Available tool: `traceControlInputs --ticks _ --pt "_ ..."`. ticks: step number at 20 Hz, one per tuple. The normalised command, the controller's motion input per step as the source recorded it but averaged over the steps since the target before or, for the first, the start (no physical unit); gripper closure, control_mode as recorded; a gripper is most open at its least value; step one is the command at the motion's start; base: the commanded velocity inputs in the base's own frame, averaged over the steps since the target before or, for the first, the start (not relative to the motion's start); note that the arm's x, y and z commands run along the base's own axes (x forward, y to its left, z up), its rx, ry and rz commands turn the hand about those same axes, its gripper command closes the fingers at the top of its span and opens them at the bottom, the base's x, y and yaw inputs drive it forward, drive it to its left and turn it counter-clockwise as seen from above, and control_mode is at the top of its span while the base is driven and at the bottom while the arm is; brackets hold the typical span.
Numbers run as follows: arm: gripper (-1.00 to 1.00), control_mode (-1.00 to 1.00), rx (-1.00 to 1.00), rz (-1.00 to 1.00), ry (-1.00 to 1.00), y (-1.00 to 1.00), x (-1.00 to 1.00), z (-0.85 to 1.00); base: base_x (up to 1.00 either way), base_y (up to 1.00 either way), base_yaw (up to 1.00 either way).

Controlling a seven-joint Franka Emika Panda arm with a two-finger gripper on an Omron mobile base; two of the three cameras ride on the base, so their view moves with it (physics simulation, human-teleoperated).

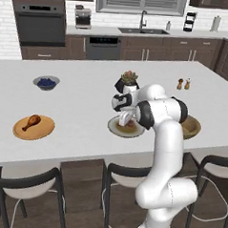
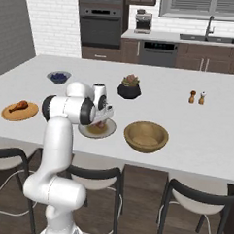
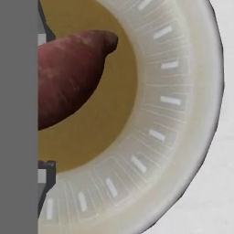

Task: Pick the chicken drumstick and potato from their plates and place them in the bowl. Then put the bowl in the fridge.

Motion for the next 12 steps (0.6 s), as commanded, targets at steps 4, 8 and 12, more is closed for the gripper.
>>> traceControlInputs --ticks 4,8,12 --pt "1.00 -1.00 0.00 0.00 0.00 0.00 -0.01 -0.06 0.00 0.00 0.00" --pt "1.00 -1.00 0.00 -0.08 -0.06 -0.02 -0.26 0.11 0.00 0.00 0.00" --pt "1.00 -1.00 0.00 -0.17 -0.07 -0.16 -0.59 0.49 0.00 0.00 0.00"
